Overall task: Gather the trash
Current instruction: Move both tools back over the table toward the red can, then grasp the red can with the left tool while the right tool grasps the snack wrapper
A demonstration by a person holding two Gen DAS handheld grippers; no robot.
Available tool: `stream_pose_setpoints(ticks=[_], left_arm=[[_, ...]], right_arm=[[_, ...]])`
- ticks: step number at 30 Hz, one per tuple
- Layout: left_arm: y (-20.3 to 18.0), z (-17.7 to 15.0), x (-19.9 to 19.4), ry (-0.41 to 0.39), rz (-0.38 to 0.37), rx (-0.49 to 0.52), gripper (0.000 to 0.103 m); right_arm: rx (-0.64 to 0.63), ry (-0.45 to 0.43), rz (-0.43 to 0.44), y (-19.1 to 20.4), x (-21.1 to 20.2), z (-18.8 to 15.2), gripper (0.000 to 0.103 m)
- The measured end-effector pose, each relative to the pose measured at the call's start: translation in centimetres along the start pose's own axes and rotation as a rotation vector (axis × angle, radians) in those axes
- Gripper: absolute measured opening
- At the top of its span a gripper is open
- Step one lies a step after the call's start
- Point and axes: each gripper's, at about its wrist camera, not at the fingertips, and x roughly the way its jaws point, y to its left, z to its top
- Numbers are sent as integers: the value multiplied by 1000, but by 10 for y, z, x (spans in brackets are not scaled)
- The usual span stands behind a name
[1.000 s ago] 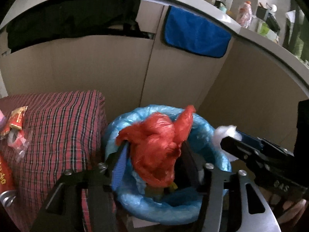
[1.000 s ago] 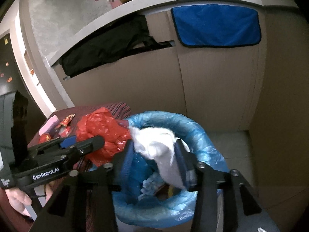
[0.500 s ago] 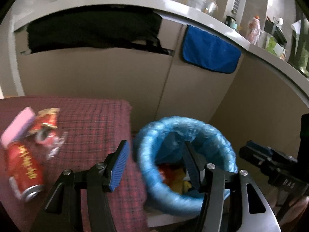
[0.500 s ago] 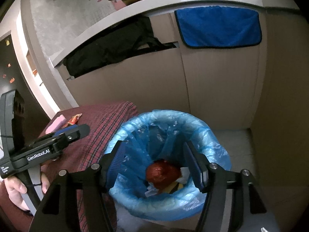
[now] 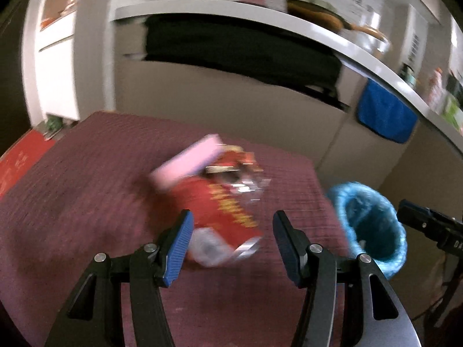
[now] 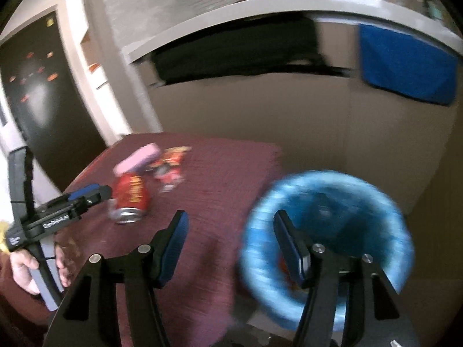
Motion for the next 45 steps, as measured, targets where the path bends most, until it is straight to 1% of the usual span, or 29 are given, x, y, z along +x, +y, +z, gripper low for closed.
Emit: stream_pose_setpoints(ticks=[1,5,8,12,15,17,20,24,26,28,29,30,31,33,35,38,40,42,44,45], left_arm=[[15,-1,-2,-1,10,-14,58],[64,-7,-8,-6,38,-62,58],[90,-12,-12,-7,38,-83,59],[120,-18,-17,-15,25,-104,59],[135,-20,-14,-12,21,-121,60],[143,-22,-10,-1,18,-132,60],[150,-24,-5,8,9,-145,60],[156,-26,-2,16,17,-148,60],[157,-25,-1,16,19,-146,60],[158,-23,1,16,25,-149,60],[157,-22,2,18,24,-151,60],[156,-22,2,20,23,-154,60],[155,-21,2,21,21,-155,60],[151,-20,1,20,16,-150,60],[146,-20,-1,19,14,-140,60],[136,-21,-6,15,0,-124,60],[129,-22,-9,15,-15,-115,60],[122,-22,-14,11,-25,-109,60],[116,-22,-19,6,-37,-101,60],[113,-23,-23,3,-44,-97,60]], right_arm=[[-17,18,34,16,11,6,58],[-100,68,80,69,47,19,58],[-156,100,79,98,75,26,58],[-230,129,33,123,116,43,55],[-232,134,-11,125,152,70,52],[-207,138,-31,120,174,85,52],[-130,185,-36,104,217,102,53],[-51,261,-9,95,262,102,53],[-21,276,15,96,274,97,52],[-24,260,39,102,275,92,51],[-46,256,35,107,274,90,49],[-70,258,35,112,273,88,37],[-115,267,44,119,271,86,21],[-189,264,17,129,263,82,14],[-220,270,24,133,248,76,12],[-214,286,49,132,223,63,10],[-221,287,63,130,200,49,9],[-242,274,53,130,181,40,8],[-227,241,47,124,158,33,8],[-216,226,48,124,153,35,8]])
